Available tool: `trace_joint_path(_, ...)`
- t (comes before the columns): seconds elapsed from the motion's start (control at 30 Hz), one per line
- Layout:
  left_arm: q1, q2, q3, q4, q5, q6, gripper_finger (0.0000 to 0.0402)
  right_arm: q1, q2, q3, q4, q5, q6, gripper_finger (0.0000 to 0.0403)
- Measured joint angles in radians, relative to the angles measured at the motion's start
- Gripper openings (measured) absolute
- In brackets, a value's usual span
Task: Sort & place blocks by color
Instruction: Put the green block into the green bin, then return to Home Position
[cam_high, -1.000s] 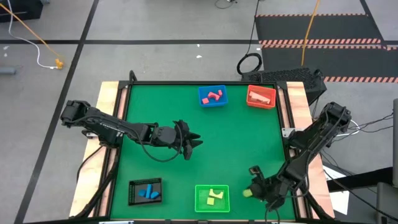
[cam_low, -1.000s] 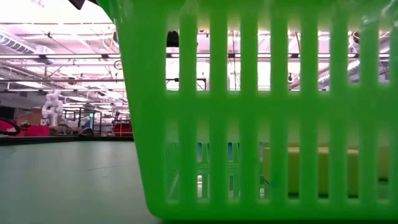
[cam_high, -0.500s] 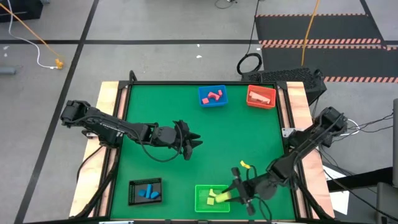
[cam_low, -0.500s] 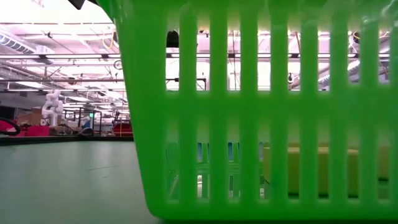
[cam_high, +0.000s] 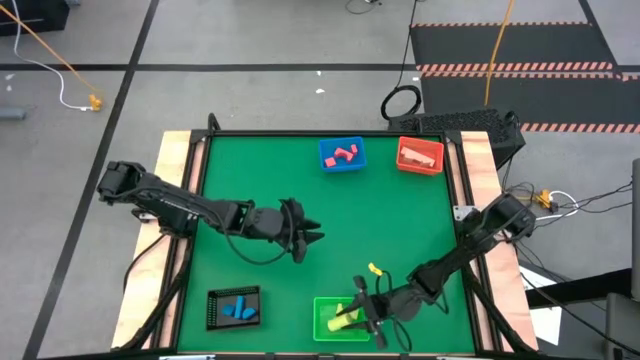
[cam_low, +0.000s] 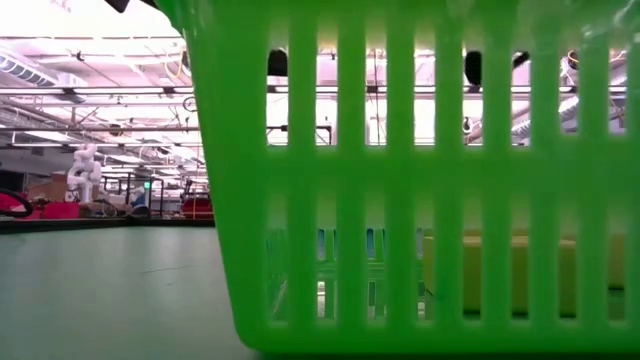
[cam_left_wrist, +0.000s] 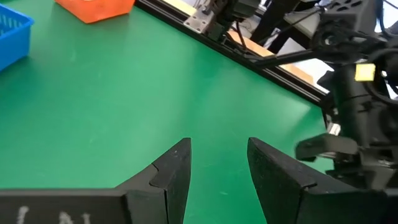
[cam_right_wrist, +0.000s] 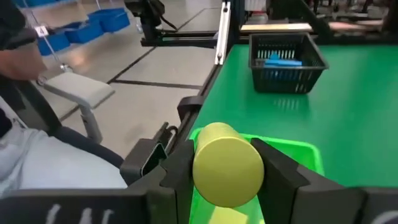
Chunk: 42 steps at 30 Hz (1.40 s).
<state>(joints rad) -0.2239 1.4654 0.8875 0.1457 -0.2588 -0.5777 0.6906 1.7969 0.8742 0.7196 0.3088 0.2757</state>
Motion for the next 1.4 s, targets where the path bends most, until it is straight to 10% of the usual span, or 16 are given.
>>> trace_joint_path(0.77, -0.065, 0.000, 0.000, 0.000, 0.000, 0.020, 0.0159, -0.045, -0.024, 0.000, -0.029, -0.025, 0.121, 0.0250)
trace_joint_path(1.03, -0.065, -0.028, -0.001, -0.077, 0.000, 0.340, 0.0159, -0.071, -0.193, 0.000, -0.376, -0.023, -0.102, 0.0256)
trace_joint_path(1.4, -0.031, -0.311, 0.000, -0.376, 0.060, 0.238, 0.0159, -0.103, -0.408, -0.017, -0.628, 0.165, -0.056, 0.0252)
